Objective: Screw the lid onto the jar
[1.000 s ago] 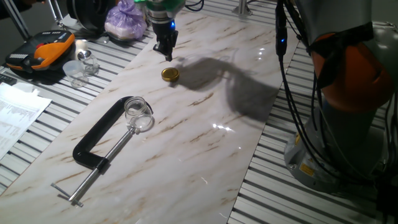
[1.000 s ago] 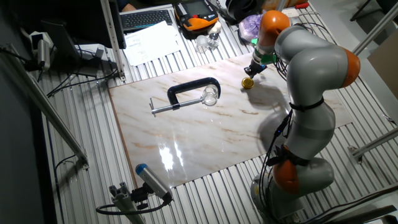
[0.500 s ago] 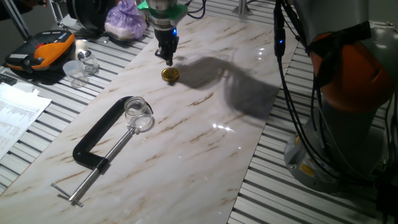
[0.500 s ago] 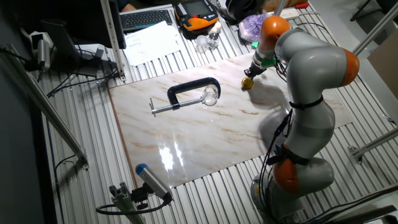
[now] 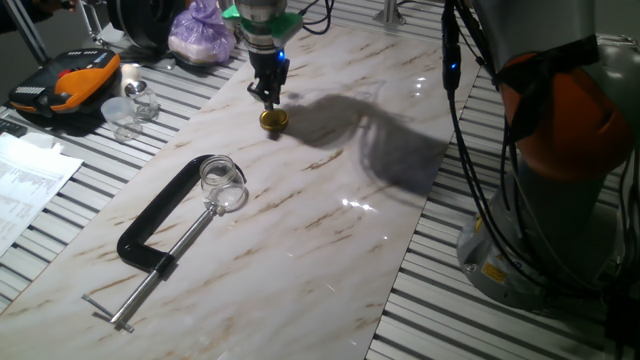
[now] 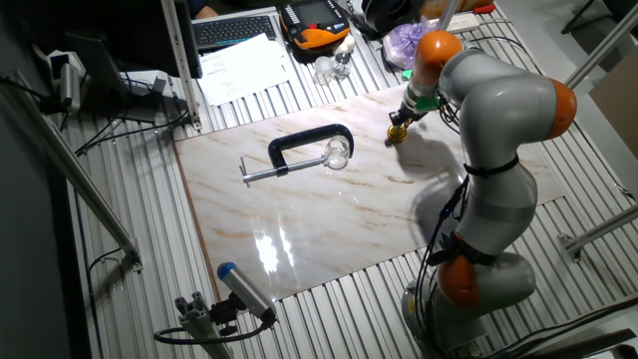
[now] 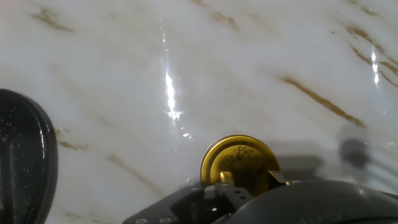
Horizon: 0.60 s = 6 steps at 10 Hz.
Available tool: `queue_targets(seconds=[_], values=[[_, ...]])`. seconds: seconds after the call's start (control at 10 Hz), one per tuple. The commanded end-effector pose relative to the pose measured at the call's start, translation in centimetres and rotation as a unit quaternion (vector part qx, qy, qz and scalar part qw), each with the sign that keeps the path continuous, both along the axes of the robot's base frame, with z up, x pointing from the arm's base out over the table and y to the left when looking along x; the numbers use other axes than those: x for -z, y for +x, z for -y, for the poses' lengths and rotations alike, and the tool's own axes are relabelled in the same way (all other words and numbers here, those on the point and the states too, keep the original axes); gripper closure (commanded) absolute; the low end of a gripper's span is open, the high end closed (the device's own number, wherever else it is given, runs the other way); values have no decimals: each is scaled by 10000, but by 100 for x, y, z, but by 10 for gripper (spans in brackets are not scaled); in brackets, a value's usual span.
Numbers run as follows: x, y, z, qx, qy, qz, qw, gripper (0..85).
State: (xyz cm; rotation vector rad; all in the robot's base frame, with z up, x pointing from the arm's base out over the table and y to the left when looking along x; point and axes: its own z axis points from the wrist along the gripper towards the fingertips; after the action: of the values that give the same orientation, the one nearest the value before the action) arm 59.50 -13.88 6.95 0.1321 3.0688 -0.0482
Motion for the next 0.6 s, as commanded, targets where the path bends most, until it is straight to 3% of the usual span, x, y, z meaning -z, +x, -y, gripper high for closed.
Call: queue_targets(seconds=[0.0,0.1,0.2,0.4,0.5], values=[[20,-7,5,26,-27,12,10000,340],[41,-15,15,5,-44,26,10000,340],[60,-21,23,-3,-44,26,10000,170],[72,-27,17,-110,-52,31,9999,170],[77,-24,17,-218,64,30,9997,170]])
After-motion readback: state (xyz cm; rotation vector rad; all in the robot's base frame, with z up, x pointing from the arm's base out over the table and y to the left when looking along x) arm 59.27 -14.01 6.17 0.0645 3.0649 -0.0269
